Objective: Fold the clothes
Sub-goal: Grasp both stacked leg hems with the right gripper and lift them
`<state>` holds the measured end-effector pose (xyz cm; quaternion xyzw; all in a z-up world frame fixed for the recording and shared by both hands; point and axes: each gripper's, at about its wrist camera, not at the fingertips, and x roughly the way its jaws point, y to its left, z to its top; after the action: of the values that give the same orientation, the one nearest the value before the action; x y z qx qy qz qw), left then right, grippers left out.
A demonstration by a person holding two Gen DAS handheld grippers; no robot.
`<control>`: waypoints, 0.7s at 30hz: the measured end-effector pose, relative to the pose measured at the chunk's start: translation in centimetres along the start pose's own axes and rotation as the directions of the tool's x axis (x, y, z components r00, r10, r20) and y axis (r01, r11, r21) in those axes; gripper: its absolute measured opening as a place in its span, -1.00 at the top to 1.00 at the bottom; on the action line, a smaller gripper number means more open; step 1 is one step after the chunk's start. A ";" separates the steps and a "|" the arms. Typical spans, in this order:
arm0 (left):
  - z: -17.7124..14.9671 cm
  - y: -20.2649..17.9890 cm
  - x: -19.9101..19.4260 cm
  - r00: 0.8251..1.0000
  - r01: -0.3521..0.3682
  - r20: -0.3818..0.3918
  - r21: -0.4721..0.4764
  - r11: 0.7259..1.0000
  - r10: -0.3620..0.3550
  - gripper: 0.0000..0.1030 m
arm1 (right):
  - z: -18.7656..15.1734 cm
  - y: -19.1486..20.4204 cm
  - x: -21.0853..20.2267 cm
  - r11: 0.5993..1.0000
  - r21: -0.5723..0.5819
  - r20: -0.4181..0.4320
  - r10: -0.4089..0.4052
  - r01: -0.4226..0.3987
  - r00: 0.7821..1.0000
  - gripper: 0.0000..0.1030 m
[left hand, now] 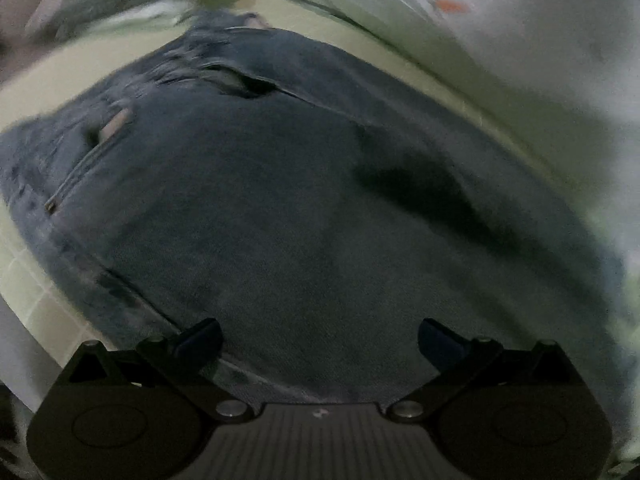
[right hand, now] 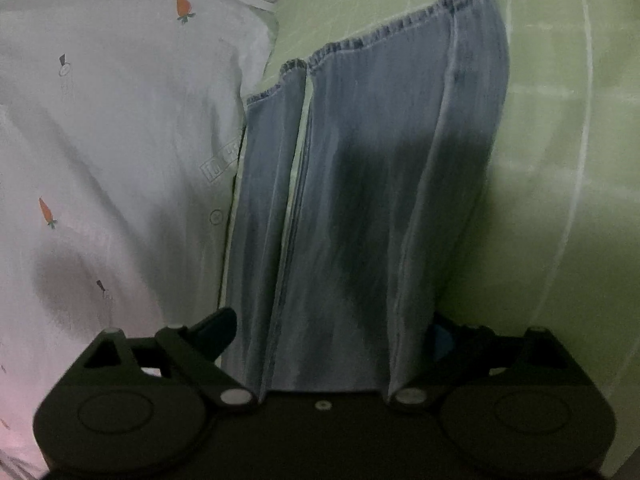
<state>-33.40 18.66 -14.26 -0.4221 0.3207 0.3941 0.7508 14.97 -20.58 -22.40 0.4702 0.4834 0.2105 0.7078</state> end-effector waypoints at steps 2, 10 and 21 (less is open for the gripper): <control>1.3 2.7 -0.9 0.998 0.056 0.026 -0.116 0.992 -0.054 -1.00 | -1.0 0.3 0.3 1.000 0.014 0.014 -0.003 0.003 1.000 -0.87; 4.6 11.6 -3.3 0.995 0.054 0.096 -0.341 0.939 -0.022 -1.00 | -4.0 0.2 0.3 0.999 0.051 0.104 -0.004 -0.002 0.995 -0.85; 8.3 15.2 -1.1 0.998 -0.030 0.046 -0.336 0.941 0.048 -1.00 | -6.6 -0.1 -0.6 0.994 0.108 0.222 -0.019 -0.005 0.975 -0.84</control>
<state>-45.79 30.68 -15.53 -0.5266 0.2371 0.4688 0.6683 8.87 -18.05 -22.82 0.5266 0.4132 0.1277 0.7319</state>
